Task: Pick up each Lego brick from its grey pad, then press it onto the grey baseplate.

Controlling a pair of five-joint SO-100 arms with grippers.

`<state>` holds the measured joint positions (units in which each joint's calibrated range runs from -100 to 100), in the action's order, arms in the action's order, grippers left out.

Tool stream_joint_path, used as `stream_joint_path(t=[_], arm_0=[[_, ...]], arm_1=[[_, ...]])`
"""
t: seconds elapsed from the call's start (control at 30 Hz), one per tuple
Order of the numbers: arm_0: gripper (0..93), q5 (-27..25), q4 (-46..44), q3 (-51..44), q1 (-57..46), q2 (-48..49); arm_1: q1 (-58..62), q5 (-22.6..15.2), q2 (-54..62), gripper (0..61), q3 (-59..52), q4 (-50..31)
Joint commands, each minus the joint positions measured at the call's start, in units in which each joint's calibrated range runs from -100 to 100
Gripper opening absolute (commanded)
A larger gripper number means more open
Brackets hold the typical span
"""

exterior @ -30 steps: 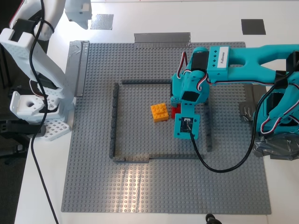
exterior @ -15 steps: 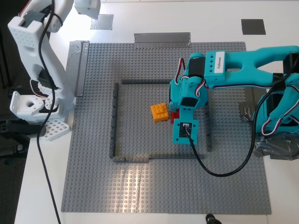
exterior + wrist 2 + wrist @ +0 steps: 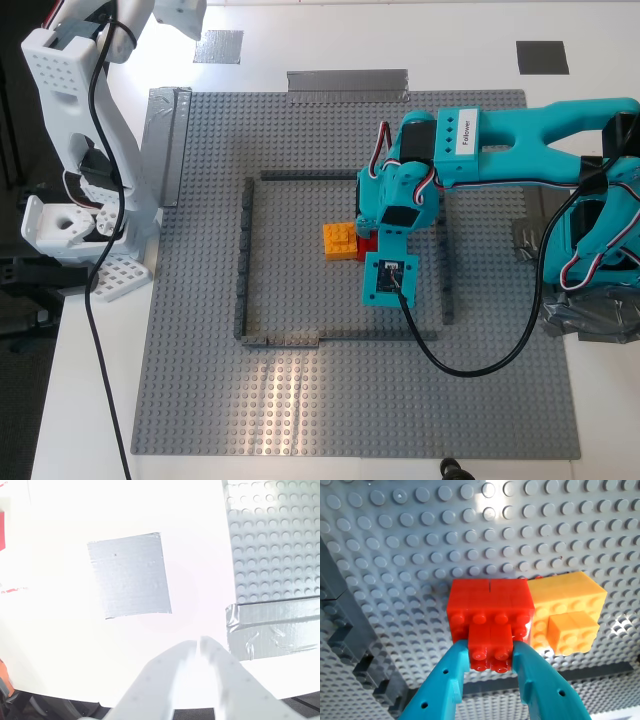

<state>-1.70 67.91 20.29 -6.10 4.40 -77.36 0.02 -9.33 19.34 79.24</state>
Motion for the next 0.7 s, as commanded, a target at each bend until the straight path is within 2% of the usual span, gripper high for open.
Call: stream_joint_path(t=[0.0, 0.17, 0.43, 0.67], arm_0=[[0.0, -0.18, 0.19, -2.01, -0.10, 0.33], [0.0, -0.13, 0.27, -1.92, -0.17, 0.41], [1.0, -0.13, 0.44, -1.83, -0.32, 1.01], [3.0, -0.18, 1.00, -1.83, -0.32, 1.18]], arm_1=[[-0.51, 0.20, 4.95, 0.2, 0.30, -3.41], [-0.44, 0.44, 7.61, 0.2, -1.78, -2.11], [-0.58, -0.20, 5.03, 0.2, 6.44, 3.83], [-0.66, -0.15, 5.72, 0.2, 7.61, 5.95]])
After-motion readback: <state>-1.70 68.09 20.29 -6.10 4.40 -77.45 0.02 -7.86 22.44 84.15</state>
